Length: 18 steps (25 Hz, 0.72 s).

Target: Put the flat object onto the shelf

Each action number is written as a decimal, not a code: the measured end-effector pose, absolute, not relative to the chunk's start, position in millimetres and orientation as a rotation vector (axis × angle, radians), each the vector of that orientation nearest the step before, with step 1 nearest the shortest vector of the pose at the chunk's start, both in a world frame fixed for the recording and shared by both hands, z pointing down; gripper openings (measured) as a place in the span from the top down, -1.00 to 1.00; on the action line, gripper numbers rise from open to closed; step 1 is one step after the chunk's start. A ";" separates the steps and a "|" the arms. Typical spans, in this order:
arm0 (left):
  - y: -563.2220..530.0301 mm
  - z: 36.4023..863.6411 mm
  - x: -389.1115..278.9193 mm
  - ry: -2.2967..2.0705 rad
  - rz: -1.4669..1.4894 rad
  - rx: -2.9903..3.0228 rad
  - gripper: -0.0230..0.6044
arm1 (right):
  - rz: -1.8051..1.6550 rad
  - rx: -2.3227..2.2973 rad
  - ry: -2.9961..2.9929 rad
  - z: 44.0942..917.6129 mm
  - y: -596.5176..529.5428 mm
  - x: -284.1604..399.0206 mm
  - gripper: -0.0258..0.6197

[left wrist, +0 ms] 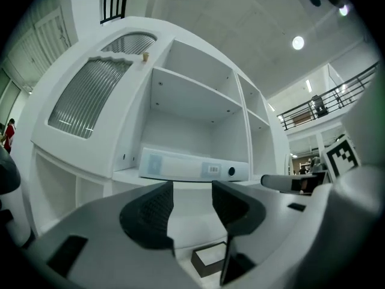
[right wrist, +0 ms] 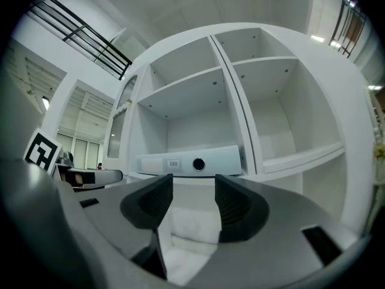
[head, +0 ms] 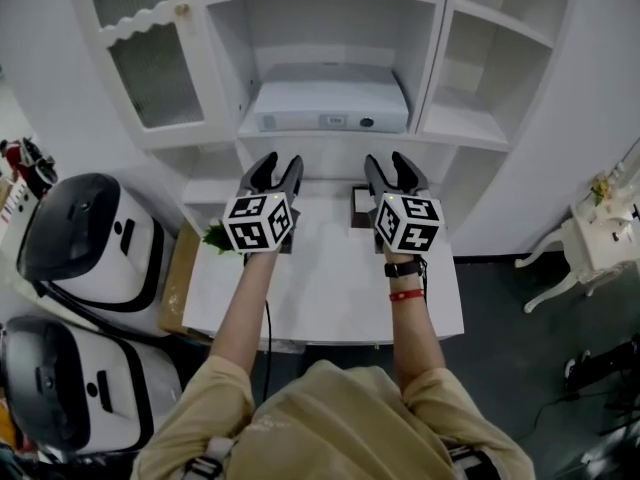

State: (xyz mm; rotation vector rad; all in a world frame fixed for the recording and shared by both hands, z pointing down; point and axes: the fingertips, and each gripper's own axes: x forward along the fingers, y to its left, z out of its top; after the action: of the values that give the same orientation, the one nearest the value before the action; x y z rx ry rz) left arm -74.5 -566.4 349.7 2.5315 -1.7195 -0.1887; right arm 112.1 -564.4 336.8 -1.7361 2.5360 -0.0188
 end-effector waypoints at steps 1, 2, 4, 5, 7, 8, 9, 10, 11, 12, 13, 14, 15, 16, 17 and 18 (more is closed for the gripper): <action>-558.4 351.9 -74.9 -1.725 -0.181 2.537 0.24 | -0.021 -1.743 2.534 339.5 -556.5 112.4 0.20; -550.3 354.2 -75.2 -1.729 -0.173 2.542 0.27 | -0.023 -1.750 2.530 342.2 -548.7 112.9 0.22; -534.7 359.6 -75.6 -1.731 -0.159 2.550 0.28 | -0.035 -1.767 2.523 348.0 -534.1 113.5 0.24; -527.0 362.7 -76.2 -1.728 -0.153 2.551 0.29 | -0.042 -1.776 2.520 351.4 -526.8 113.4 0.25; -510.8 369.0 -79.2 -1.723 -0.147 2.549 0.31 | -0.055 -1.795 2.519 358.7 -510.9 111.7 0.27; -502.5 371.7 -81.3 -1.722 -0.146 2.548 0.33 | -0.058 -1.803 2.519 362.1 -502.4 110.3 0.28; -494.4 374.1 -83.4 -1.721 -0.145 2.550 0.34 | -0.058 -1.810 2.518 365.0 -493.9 109.0 0.29; -486.3 376.1 -85.3 -1.718 -0.144 2.552 0.36 | -0.057 -1.818 2.515 367.4 -485.5 107.6 0.31; -478.3 378.1 -87.0 -1.714 -0.141 2.556 0.39 | -0.053 -1.824 2.514 369.7 -477.2 106.0 0.33; -470.2 380.4 -88.7 -1.712 -0.137 2.559 0.40 | -0.048 -1.829 2.516 372.3 -469.2 103.7 0.35; -462.2 383.0 -90.3 -1.713 -0.132 2.561 0.42 | -0.041 -1.834 2.523 375.3 -461.3 101.2 0.35; -454.4 386.0 -91.6 -1.714 -0.126 2.563 0.44 | -0.036 -1.839 2.532 378.6 -453.6 98.9 0.35; -446.8 389.3 -92.7 -1.715 -0.120 2.562 0.45 | -0.036 -1.844 2.537 382.0 -445.8 97.2 0.36; -439.1 392.6 -93.8 -1.714 -0.114 2.561 0.47 | -0.041 -1.849 2.539 385.5 -437.9 96.1 0.38; -431.5 395.6 -94.9 -1.713 -0.110 2.559 0.48 | -0.046 -1.854 2.539 388.8 -429.8 95.4 0.40; -424.0 398.2 -96.1 -1.711 -0.107 2.560 0.49 | -0.048 -1.860 2.538 391.9 -421.9 94.7 0.42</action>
State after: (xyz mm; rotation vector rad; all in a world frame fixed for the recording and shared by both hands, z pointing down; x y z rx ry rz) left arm -96.1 -424.0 398.2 2.5597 -1.7114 -0.1070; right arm 94.7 -421.9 391.9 -1.8595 2.5382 -0.0480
